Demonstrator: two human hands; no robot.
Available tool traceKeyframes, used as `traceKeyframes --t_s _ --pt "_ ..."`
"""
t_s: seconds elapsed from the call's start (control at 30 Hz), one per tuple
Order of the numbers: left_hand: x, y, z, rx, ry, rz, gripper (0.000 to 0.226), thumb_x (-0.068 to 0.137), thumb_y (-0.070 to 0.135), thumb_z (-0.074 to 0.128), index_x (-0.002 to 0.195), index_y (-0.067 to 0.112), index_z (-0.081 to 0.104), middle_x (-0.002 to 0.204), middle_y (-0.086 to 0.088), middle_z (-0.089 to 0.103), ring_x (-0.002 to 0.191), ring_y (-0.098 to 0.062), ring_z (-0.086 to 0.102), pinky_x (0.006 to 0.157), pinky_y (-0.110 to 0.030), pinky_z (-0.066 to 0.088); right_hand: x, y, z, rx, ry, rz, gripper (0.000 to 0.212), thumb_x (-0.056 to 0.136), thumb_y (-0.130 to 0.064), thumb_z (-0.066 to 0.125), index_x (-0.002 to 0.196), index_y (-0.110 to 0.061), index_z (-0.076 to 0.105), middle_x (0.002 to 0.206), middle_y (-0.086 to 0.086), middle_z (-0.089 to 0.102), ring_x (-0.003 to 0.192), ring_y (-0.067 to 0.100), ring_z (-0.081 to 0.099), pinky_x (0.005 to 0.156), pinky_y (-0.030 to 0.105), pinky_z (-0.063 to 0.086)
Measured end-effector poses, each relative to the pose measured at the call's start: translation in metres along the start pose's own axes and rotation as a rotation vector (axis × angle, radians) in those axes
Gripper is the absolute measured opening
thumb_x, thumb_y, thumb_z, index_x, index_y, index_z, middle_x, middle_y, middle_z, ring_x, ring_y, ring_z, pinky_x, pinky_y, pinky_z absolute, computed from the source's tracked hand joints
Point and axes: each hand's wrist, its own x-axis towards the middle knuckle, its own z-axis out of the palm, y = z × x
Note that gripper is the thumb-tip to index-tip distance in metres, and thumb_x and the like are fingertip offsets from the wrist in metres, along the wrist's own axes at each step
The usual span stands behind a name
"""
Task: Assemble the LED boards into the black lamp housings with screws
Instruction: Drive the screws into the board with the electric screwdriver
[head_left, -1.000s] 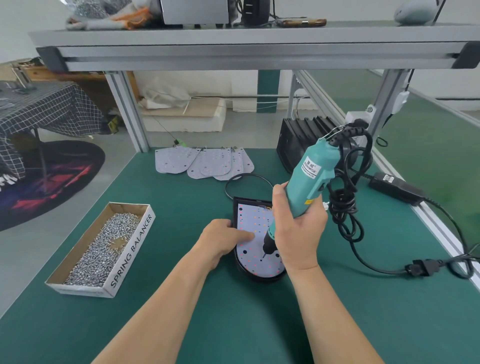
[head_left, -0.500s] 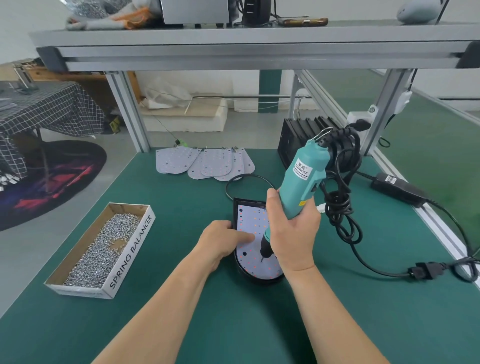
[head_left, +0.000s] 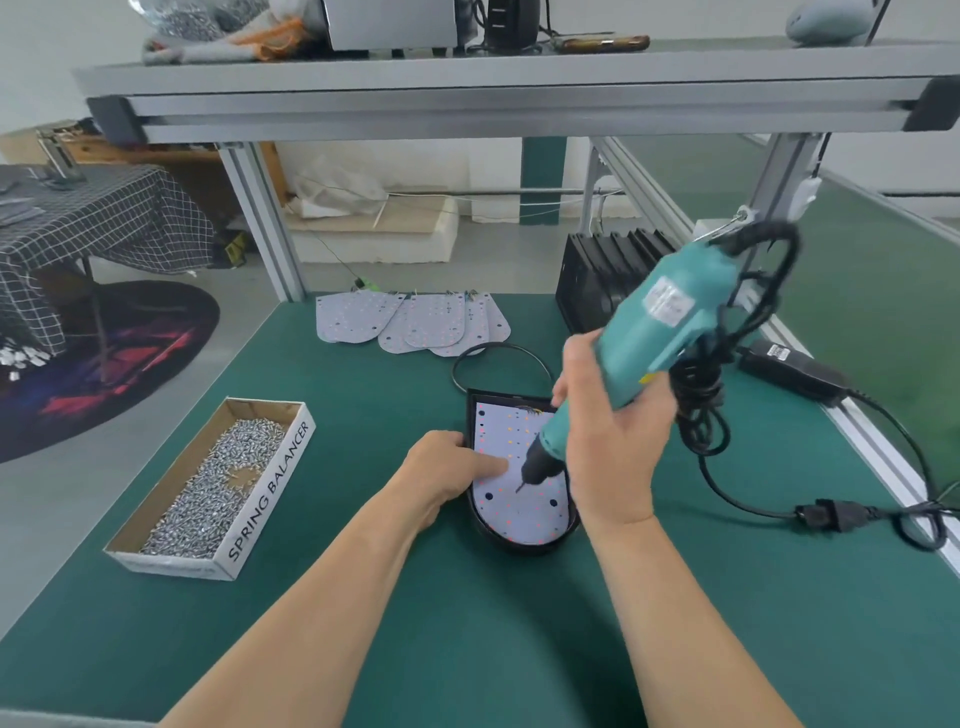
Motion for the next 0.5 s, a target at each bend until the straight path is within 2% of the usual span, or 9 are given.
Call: traceKeyframes --t_s 0.1,0.17,0.2,0.27,0.3,0.33,0.4,0.43,0.5 --pt "-0.007 -0.003 0.009 -0.001 -0.033 0.002 0.037 0.074 0.025 0.083 0.102 0.004 0.072 0.103 -0.012 0.076 0.094 -0.026 0.071 0.090 -0.036 0.056 0.016 -0.012 -0.004 0.043 0.115 -0.014 0.012 0.092 -0.020 0.066 0.084 -0.021 0.057 0.063 0.000 0.055 0.055 0.014 0.052 0.059 0.018 0.046" --pt "-0.014 -0.003 0.014 0.041 -0.024 0.026 0.040 0.076 0.037 0.082 0.089 0.003 0.066 0.088 -0.011 0.071 0.074 -0.022 0.059 0.069 -0.030 0.045 0.020 -0.011 -0.009 0.046 0.199 0.041 0.013 0.093 -0.020 0.067 0.084 -0.022 0.056 0.062 0.002 0.055 0.054 0.015 0.052 0.057 0.019 0.046" --pt "-0.016 -0.003 0.014 0.066 -0.007 0.029 0.044 0.078 0.046 0.079 0.078 0.008 0.057 0.075 -0.007 0.059 0.065 -0.020 0.048 0.061 -0.029 0.036 0.020 -0.009 -0.012 0.050 0.236 0.076 0.014 0.093 -0.022 0.067 0.085 -0.022 0.056 0.061 0.003 0.055 0.053 0.015 0.052 0.056 0.021 0.045" --pt "-0.021 -0.003 0.009 0.075 0.028 0.018 0.053 0.085 0.059 0.067 0.069 0.018 0.037 0.068 0.000 0.037 0.062 -0.020 0.031 0.056 -0.032 0.024 0.019 -0.004 -0.017 0.063 0.299 0.143 0.016 0.091 -0.028 0.068 0.086 -0.022 0.054 0.059 0.001 0.055 0.053 0.015 0.052 0.054 0.023 0.045" --pt "-0.021 -0.003 0.003 0.017 0.042 0.021 0.050 0.091 0.055 0.062 0.069 0.018 0.038 0.068 -0.001 0.038 0.061 -0.021 0.032 0.056 -0.032 0.025 0.019 -0.003 -0.020 0.068 0.322 0.166 0.018 0.091 -0.030 0.069 0.086 -0.021 0.053 0.059 0.000 0.056 0.053 0.015 0.051 0.054 0.024 0.045" --pt "-0.022 -0.004 -0.005 -0.126 0.070 0.020 0.039 0.098 0.040 0.059 0.072 0.014 0.046 0.070 -0.004 0.047 0.060 -0.021 0.039 0.055 -0.030 0.032 0.019 -0.001 -0.022 0.069 0.336 0.185 0.020 0.090 -0.032 0.069 0.086 -0.021 0.052 0.058 0.000 0.056 0.053 0.014 0.051 0.053 0.024 0.045" --pt "-0.026 -0.005 -0.020 -0.486 0.100 0.015 0.011 0.100 -0.004 0.047 0.094 -0.002 0.056 0.086 -0.017 0.059 0.070 -0.022 0.059 0.058 -0.025 0.050 0.018 0.001 -0.025 0.064 0.348 0.223 0.023 0.089 -0.036 0.068 0.087 -0.020 0.052 0.058 -0.001 0.056 0.053 0.015 0.052 0.053 0.024 0.045" --pt "-0.031 -0.006 -0.027 -0.626 0.089 0.018 0.019 0.097 -0.017 0.040 0.103 -0.008 0.055 0.092 -0.021 0.061 0.076 -0.024 0.064 0.059 -0.023 0.056 0.018 0.002 -0.025 0.070 0.354 0.239 0.023 0.090 -0.036 0.068 0.087 -0.019 0.052 0.058 -0.002 0.056 0.053 0.015 0.052 0.053 0.024 0.045" --pt "-0.038 -0.006 -0.034 -0.812 0.005 0.048 0.024 0.095 -0.025 0.036 0.106 -0.014 0.055 0.095 -0.025 0.066 0.079 -0.026 0.073 0.061 -0.020 0.059 0.018 0.004 -0.025 0.104 0.358 0.264 0.021 0.094 -0.032 0.066 0.088 -0.017 0.053 0.056 -0.007 0.056 0.052 0.013 0.051 0.053 0.023 0.046"
